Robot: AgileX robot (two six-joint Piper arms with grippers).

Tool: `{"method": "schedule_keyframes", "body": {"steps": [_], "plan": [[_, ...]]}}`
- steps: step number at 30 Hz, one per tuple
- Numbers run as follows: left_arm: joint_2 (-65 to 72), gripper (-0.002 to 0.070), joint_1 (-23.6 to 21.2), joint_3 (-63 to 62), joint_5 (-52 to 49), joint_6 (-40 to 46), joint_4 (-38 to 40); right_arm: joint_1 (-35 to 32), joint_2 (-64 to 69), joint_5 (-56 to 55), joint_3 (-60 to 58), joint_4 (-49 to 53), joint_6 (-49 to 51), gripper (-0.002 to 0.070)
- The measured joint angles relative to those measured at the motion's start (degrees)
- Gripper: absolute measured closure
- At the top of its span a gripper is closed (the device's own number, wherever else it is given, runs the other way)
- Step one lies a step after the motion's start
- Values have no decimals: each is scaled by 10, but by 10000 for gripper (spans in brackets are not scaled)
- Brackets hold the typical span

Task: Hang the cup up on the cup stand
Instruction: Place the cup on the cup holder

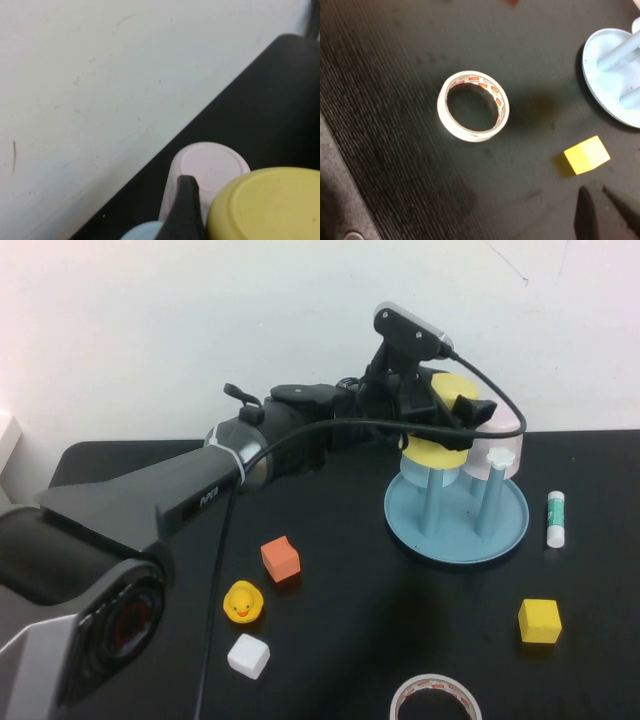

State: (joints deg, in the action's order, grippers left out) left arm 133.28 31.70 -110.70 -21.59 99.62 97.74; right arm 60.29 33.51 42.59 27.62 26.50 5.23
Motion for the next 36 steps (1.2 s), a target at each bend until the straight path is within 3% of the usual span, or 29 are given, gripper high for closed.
{"method": "schedule_keyframes", "body": {"steps": [25, 28, 36], "plan": [[46, 126, 0, -24, -38, -74, 0, 0, 0, 0, 0, 0, 0, 678], [46, 91, 0, -25, -40, -91, -1, 0, 0, 0, 0, 0, 0, 678], [22, 99, 0, -25, -40, -153, -104, 0, 0, 0, 0, 0, 0, 678]]}}
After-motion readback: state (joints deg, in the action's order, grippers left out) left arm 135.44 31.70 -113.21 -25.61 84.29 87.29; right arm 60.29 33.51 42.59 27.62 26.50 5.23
